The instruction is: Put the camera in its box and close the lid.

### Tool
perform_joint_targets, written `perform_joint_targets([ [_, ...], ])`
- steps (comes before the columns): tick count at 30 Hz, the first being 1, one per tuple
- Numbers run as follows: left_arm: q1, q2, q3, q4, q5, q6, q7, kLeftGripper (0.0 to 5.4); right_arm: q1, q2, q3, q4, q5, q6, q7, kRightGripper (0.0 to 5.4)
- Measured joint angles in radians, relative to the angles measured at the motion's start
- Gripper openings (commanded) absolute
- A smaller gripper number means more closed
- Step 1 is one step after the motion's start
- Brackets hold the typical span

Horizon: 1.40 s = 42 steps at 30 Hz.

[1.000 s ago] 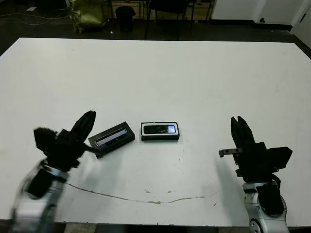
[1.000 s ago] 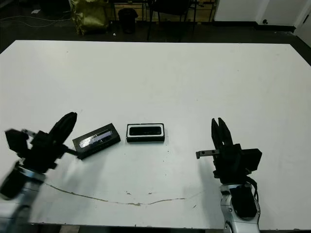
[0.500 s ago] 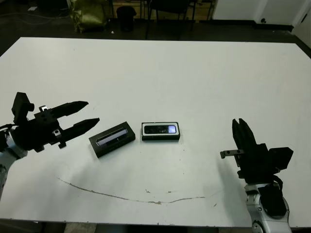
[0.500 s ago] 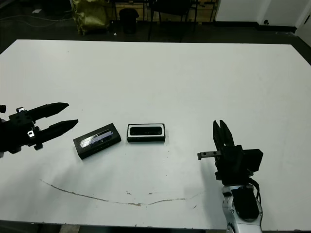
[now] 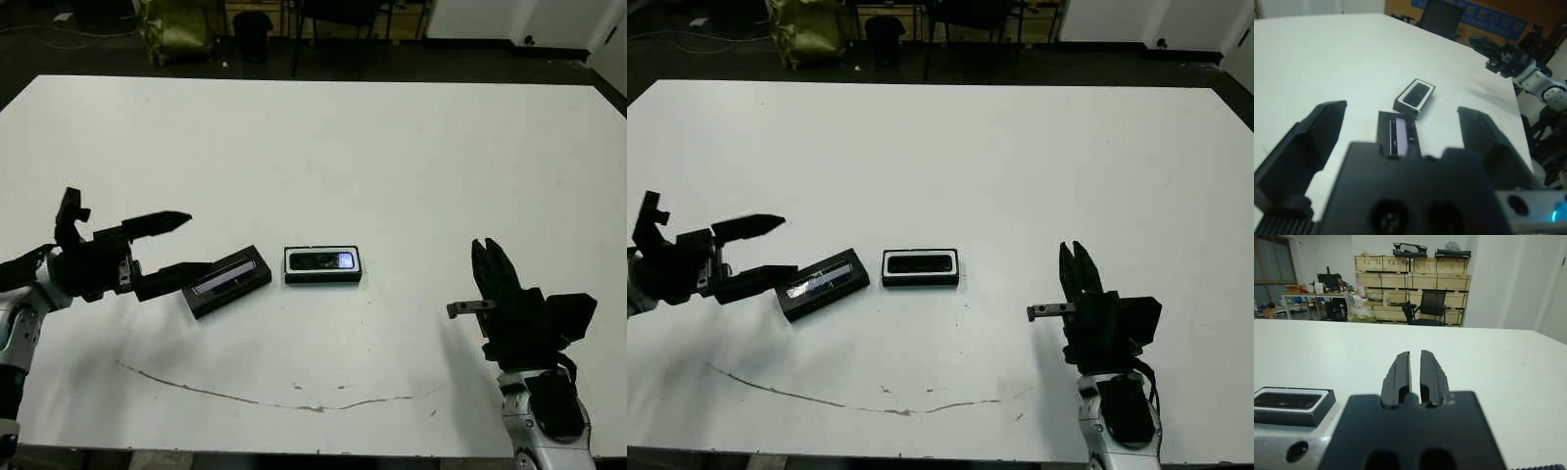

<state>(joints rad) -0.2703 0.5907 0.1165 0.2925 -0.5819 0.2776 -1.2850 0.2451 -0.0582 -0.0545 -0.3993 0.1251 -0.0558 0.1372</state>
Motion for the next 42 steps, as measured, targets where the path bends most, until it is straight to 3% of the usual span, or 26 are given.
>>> perform_joint_targets([
  [2, 0.01, -0.003, 0.0, -0.008, 0.0, 0.0, 0.0, 5.38, -0.003, 0.0, -0.002, 0.041, 0.015, -0.032, 0.018, 0.0],
  [13, 0.069, -0.012, 0.008, -0.036, -0.01, 0.064, 0.03, 5.38, -0.001, -0.001, 0.013, 0.034, 0.001, -0.027, 0.008, 0.0],
  [24, 0.078, -0.022, -0.002, -0.032, 0.025, -0.002, 0.02, 5.38, 0.005, 0.0, 0.027, -0.016, -0.017, 0.023, -0.02, 0.0],
  [28, 0.078, -0.024, -0.013, -0.027, 0.062, -0.061, 0.024, 5.38, 0.012, 0.0, 0.037, -0.022, -0.023, 0.025, -0.022, 0.0],
  [42, 0.093, -0.046, -0.038, -0.025, 0.119, -0.111, 0.095, 5.38, 0.022, 0.0, 0.037, -0.033, -0.009, 0.021, -0.02, 0.0],
])
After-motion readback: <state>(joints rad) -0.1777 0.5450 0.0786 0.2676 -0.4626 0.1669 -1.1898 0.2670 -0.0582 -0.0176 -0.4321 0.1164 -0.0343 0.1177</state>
